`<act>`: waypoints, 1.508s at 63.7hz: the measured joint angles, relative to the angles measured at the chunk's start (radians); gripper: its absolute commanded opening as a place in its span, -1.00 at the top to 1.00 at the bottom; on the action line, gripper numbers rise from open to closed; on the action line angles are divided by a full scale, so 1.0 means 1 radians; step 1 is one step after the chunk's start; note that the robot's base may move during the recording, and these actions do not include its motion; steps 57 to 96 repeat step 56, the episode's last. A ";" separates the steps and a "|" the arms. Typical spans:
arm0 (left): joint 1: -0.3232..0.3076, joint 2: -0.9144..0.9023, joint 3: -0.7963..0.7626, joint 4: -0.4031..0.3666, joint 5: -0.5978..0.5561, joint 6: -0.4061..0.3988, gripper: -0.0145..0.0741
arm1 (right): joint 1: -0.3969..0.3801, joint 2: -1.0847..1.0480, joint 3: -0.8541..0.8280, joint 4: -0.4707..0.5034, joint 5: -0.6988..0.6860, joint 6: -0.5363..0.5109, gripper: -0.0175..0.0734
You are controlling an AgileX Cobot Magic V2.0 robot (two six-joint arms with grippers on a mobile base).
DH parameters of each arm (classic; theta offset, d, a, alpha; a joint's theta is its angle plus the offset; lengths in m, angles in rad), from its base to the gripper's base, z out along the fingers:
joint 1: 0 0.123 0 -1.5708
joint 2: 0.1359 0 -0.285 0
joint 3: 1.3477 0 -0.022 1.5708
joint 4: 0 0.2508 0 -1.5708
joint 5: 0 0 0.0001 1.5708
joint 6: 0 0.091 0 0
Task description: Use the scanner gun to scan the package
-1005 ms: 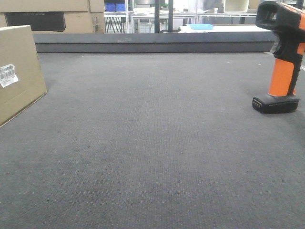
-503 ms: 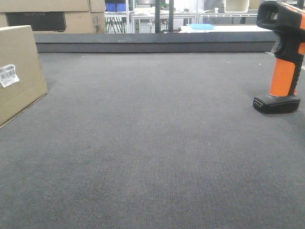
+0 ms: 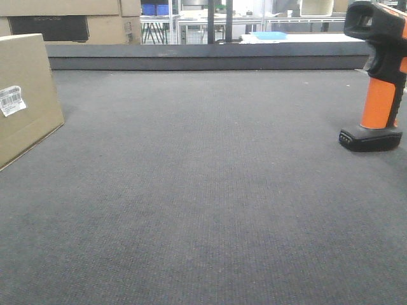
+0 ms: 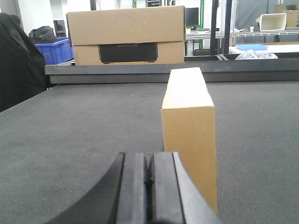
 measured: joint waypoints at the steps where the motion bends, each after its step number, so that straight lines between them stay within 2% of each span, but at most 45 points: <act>1: 0.000 0.000 0.000 0.000 0.000 0.000 0.92 | 0.000 0.000 0.000 0.000 0.000 0.000 0.95; 96: 0.000 0.000 0.000 0.000 0.000 0.000 0.92 | 0.000 0.000 0.000 0.000 -0.007 0.000 0.95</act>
